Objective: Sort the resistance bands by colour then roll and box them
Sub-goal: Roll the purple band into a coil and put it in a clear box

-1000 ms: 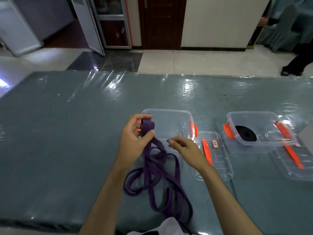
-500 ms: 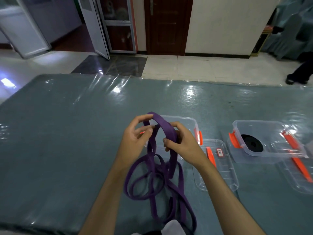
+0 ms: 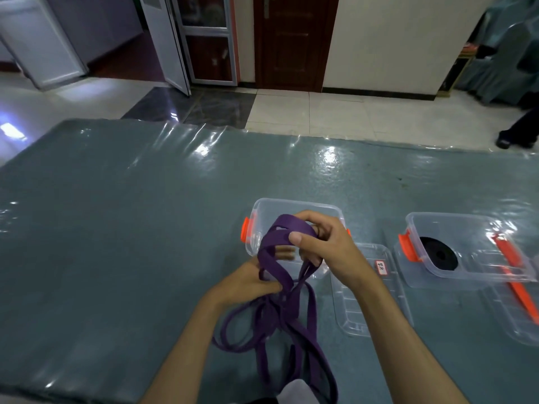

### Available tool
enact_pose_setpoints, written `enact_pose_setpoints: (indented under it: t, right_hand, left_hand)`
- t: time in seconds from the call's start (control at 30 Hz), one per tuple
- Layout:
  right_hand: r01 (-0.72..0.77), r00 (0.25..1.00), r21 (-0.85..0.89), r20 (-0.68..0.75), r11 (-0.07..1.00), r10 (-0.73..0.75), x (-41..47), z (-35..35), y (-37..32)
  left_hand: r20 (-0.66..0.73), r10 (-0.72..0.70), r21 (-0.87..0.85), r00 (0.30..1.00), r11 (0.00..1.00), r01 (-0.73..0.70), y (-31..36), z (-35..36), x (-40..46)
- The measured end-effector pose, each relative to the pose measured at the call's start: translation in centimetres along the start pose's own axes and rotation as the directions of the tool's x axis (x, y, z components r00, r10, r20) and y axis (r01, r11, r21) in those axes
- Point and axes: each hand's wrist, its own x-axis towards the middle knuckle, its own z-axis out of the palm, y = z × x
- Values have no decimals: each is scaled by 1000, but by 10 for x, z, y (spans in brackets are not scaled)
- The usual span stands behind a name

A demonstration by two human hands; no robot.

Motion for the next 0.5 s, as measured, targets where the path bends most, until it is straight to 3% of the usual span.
enact_pose_setpoints:
  t: [0.13,0.23,0.37,0.5]
  right_hand:
    - [6,999,2,-38,1000,-5,12,-11,2]
    - [1,995,27,-96,1000,1,12,-30,9]
    - [-77,990,-82,-125,994,66,4,-59,20]
    - [-284,955,-294,-3,913,296,-1,-71,33]
  left_hand:
    - [65,-75,40,995,997,73,-6,-9,4]
    - [101,-121,-87,987,988,130,-12,-23,-7]
    - [-85,-110,-236,990,968,87,-18,-53,-20]
    - [-228,-2,-113,974,993,-24,3,-88,-33]
